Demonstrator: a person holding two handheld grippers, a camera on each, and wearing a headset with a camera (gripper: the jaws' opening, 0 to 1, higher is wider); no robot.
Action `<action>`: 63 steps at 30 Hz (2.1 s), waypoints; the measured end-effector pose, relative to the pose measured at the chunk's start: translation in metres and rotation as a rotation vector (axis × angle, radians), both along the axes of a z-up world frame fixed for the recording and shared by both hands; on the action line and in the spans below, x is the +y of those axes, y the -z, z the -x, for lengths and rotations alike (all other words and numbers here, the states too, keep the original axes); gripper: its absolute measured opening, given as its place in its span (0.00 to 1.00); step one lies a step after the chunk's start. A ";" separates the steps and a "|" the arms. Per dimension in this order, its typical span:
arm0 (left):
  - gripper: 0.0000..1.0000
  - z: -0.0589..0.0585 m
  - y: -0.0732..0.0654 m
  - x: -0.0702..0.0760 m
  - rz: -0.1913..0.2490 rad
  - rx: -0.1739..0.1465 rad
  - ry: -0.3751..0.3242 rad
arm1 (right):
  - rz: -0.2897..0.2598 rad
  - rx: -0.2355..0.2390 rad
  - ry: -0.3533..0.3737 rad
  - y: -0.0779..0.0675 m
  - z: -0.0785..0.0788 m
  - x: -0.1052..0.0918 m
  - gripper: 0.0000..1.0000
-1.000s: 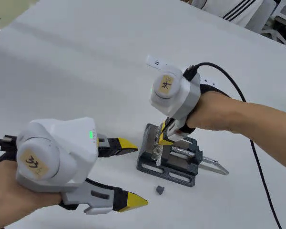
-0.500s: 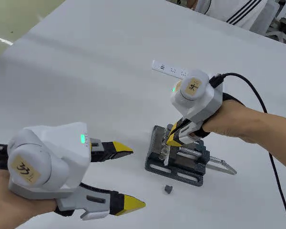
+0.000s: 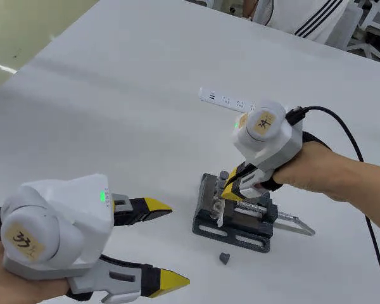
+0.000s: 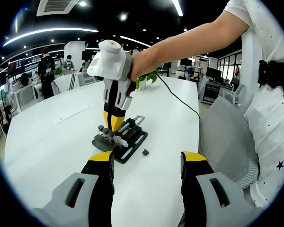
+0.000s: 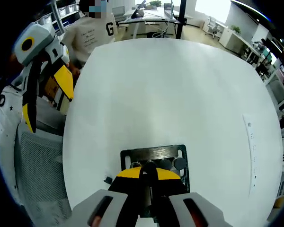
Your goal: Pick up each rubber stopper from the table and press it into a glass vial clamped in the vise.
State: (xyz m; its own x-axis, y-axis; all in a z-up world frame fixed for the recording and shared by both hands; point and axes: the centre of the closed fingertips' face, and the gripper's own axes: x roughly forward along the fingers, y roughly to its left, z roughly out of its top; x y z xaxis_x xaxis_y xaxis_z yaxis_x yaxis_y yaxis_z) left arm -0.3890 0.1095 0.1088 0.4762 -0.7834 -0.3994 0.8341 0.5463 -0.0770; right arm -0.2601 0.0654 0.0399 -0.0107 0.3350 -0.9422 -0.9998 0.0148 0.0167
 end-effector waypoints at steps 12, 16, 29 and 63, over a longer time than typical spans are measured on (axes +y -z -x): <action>0.54 -0.001 0.002 -0.002 -0.018 -0.003 0.033 | -0.073 -0.027 0.038 -0.023 0.006 -0.014 0.12; 0.53 -0.002 0.003 -0.004 -0.030 -0.003 0.046 | -0.097 -0.033 0.052 -0.028 0.009 -0.021 0.14; 0.51 -0.005 0.011 -0.012 -0.076 0.006 0.101 | -0.196 -0.041 0.150 -0.040 0.023 -0.052 0.19; 0.34 -0.021 0.072 -0.044 -0.302 0.024 0.337 | -0.377 0.006 0.395 -0.020 0.067 -0.118 0.37</action>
State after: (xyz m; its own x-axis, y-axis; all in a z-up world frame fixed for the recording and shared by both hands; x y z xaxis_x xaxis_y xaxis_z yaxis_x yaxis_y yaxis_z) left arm -0.3676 0.0658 0.0364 0.2023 -0.7399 -0.6415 0.9691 0.2455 0.0225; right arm -0.3272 -0.0524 0.0596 0.1791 0.6296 -0.7560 -0.9192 0.3811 0.0996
